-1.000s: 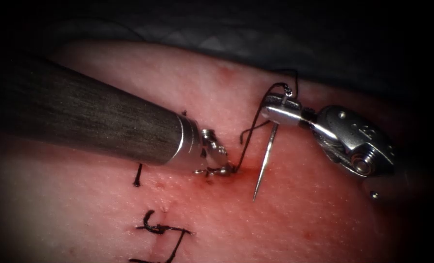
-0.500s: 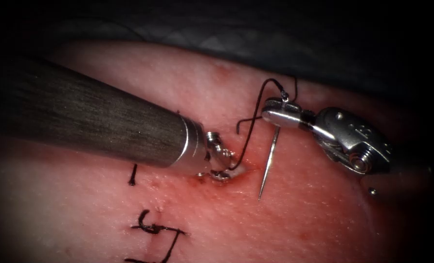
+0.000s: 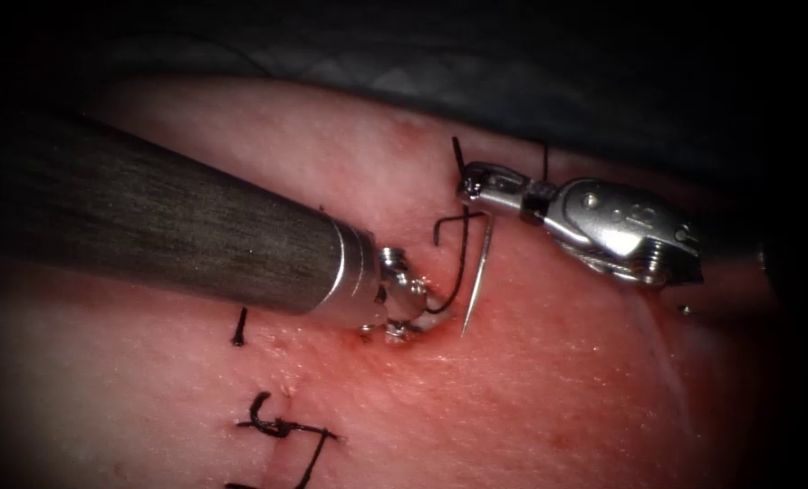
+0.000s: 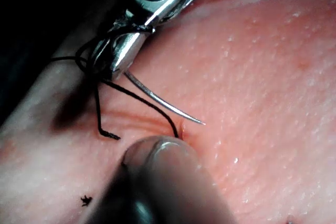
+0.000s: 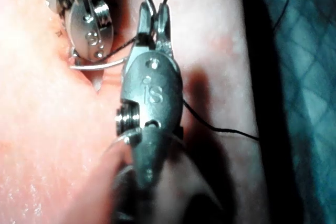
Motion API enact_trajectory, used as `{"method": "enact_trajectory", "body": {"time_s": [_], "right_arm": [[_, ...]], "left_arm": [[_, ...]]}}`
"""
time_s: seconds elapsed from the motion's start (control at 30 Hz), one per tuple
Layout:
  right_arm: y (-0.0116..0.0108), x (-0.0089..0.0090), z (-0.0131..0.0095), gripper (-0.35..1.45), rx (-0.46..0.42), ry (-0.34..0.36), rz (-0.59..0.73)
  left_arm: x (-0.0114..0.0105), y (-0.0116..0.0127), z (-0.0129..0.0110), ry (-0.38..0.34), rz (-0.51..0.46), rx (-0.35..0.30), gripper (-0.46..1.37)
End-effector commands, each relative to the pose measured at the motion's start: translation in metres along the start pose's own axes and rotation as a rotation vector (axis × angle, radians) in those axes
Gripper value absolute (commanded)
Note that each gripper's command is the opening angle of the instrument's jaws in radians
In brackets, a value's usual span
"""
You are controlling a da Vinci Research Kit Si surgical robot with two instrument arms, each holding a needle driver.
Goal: Wound Closure
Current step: Insert needle into flesh beneath wound
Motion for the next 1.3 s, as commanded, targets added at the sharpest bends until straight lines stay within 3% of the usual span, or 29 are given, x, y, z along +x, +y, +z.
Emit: {"method": "enact_trajectory", "body": {"time_s": [0.03,0.3,0.77,1.3], "right_arm": [[0.0002,0.0,0.0004,-0.35,0.001,0.008,-0.024],[-0.0005,-0.0004,0.0026,-0.35,0.029,0.025,-0.113],[-0.001,-0.0019,0.0027,-0.35,0.06,0.015,-0.247],[-0.0043,-0.0046,0.0022,-0.35,0.126,-0.071,-0.304]], "left_arm": [[0.0,0.0001,0.0,-0.001,0.003,0.003,1.18],[0.0002,0.0005,-0.0005,-0.003,0.007,-0.01,1.23],[0.0001,0.0005,-0.0011,-0.004,0.008,-0.016,1.3],[0.0005,0.0004,-0.0022,-0.002,0.006,-0.028,1.33]]}}
